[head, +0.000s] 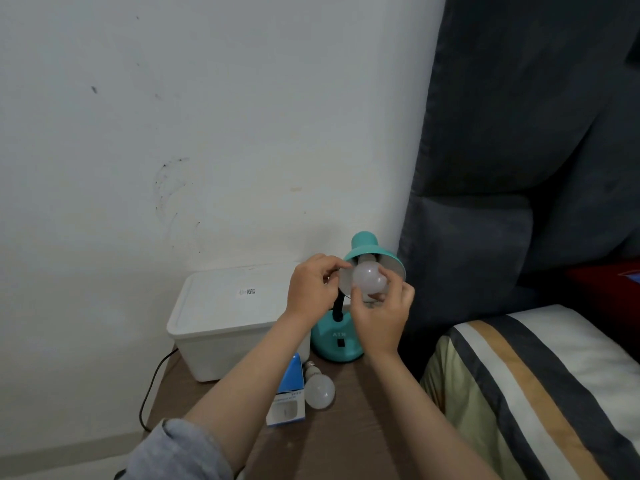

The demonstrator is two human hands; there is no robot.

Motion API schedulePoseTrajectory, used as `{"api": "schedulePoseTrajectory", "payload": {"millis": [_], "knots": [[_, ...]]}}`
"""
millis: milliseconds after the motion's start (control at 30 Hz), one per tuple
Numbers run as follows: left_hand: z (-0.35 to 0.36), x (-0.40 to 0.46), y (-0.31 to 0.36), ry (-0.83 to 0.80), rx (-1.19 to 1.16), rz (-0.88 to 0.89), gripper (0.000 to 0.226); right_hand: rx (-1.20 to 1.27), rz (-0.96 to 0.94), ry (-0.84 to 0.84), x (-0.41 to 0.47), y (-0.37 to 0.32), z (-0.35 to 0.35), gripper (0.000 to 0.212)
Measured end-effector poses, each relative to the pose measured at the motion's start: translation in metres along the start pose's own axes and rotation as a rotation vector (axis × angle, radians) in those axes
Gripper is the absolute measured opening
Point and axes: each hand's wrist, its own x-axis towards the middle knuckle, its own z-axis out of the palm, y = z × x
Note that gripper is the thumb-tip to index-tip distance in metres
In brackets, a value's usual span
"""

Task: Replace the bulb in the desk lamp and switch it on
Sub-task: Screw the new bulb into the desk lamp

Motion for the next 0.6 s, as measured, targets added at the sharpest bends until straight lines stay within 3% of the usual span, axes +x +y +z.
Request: {"api": "schedulePoseTrajectory", "payload": {"millis": [100,267,433,600], "knots": [[0.0002,-0.0004,0.0004,-0.003,-0.002,0.005,0.033,0.013,0.054,0.029,0.0024,-0.0004,-0.0013,0.049],[0.0001,-0.0001,0.0002,-0.003,-0.018,-0.003,0.03,-0.034,-0.068,0.027,0.002,0.0024,0.0005,0.039],[0.0011,-0.0003,0.0008,0.004,-0.024,-0.008,0.03,-0.029,-0.072,-0.017,-0.0008,0.0077,-0.0013,0.048],[0.0007,-0.0006,0.0012,-0.001,-0.02,0.001,0.029,-0.029,-0.045,0.042,-0.0023,0.0068,0.0025,0.047]]}}
